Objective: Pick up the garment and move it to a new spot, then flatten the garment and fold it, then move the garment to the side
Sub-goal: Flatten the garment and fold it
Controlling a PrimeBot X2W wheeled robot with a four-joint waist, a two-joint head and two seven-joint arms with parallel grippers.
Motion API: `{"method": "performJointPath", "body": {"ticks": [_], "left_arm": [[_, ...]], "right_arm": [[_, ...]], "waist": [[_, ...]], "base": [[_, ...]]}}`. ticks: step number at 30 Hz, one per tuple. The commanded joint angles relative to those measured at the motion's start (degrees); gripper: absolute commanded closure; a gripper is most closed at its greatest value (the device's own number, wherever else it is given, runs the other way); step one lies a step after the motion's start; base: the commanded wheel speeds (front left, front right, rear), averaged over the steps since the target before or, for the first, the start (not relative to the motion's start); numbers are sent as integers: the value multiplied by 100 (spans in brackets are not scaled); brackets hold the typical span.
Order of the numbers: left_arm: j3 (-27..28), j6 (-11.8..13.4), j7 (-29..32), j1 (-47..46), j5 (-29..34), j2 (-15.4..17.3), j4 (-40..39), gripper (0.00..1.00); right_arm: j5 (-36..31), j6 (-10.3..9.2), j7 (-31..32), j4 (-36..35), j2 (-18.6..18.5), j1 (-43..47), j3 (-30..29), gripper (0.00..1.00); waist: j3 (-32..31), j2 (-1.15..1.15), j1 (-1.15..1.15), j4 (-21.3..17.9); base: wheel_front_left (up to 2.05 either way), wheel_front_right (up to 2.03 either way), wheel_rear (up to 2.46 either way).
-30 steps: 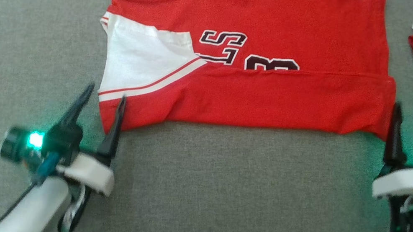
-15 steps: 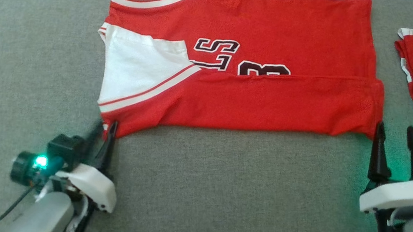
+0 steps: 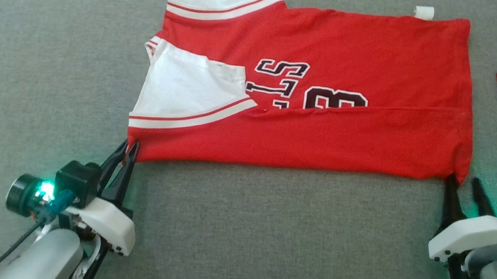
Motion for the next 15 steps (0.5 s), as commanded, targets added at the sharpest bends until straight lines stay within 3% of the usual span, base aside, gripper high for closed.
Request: {"method": "performJointPath", "body": {"ticks": [1, 2, 8, 15], "left_arm": [[192, 92, -8, -51, 55, 213, -194, 100], [195, 107, -1, -27, 46, 224, -235, 100], [166, 174, 23, 217, -21, 239, -416, 100], [79, 329, 39, 817, -119, 247, -862, 100]], "right_arm": [[149, 37, 94, 9, -104, -71, 254, 58], [219, 37, 125, 53, -128, -84, 336, 100], [572, 37, 121, 137, -444, 4, 802, 100], [1019, 37, 17, -128, -1162, 584, 1139, 100]], "waist": [[-54, 0, 0, 56], [-74, 0, 0, 72], [-286, 0, 0, 184], [-652, 0, 0, 483]], "base": [[0, 0, 0], [0, 0, 0], [0, 0, 0], [0, 0, 0]]}}
